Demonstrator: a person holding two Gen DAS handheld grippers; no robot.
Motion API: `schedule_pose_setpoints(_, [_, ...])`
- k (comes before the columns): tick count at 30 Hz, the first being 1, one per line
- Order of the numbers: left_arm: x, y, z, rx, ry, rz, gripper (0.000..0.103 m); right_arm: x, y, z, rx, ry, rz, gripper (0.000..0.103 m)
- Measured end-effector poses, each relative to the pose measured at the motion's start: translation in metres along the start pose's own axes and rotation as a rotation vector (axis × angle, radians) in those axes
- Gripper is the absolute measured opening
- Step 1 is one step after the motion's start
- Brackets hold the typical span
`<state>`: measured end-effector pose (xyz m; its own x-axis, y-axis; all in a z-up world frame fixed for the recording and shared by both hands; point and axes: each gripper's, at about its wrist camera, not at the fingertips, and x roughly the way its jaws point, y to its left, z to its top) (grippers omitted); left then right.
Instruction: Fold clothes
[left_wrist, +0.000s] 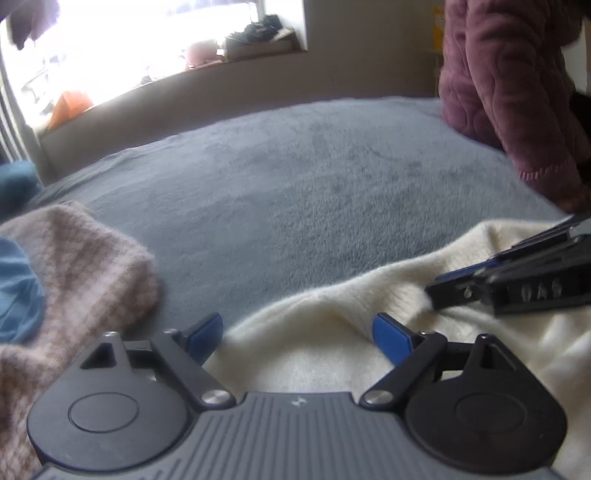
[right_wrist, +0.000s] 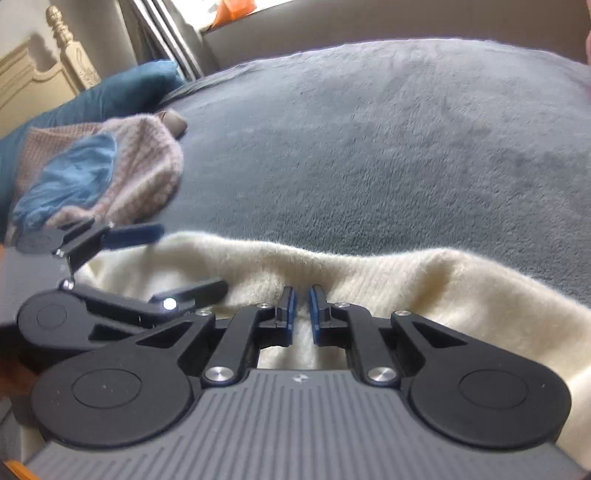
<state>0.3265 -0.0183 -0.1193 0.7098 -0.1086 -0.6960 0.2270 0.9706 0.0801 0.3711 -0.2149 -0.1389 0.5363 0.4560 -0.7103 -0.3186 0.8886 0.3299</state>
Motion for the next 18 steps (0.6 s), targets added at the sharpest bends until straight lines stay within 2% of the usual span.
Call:
schedule_pose_setpoints(5, [-0.043, 0.028, 0.002, -0.092, -0.032, -0.018, 0.089, -0.054, 0.01, 0.004, 0.045, -0.084, 0.042, 0.01])
schedule_pose_setpoints(9, [-0.078, 0.05, 0.003, -0.165, -0.058, -0.032, 0.089, -0.109, 0.014, -0.002, 0.133, -0.14, 0.11, 0.01])
schedule_pose_setpoints(11, [-0.111, 0.062, 0.0, -0.165, -0.1, -0.036, 0.089, -0.141, 0.019, -0.012, 0.163, -0.17, 0.138, 0.011])
schedule_pose_setpoints(14, [-0.162, 0.076, -0.012, -0.145, -0.111, -0.006, 0.089, -0.19, 0.021, -0.041, 0.23, -0.222, 0.182, 0.012])
schedule_pose_setpoints(18, [-0.213, 0.085, -0.05, -0.132, -0.031, -0.037, 0.089, -0.247, 0.008, -0.097, 0.375, -0.255, 0.198, 0.014])
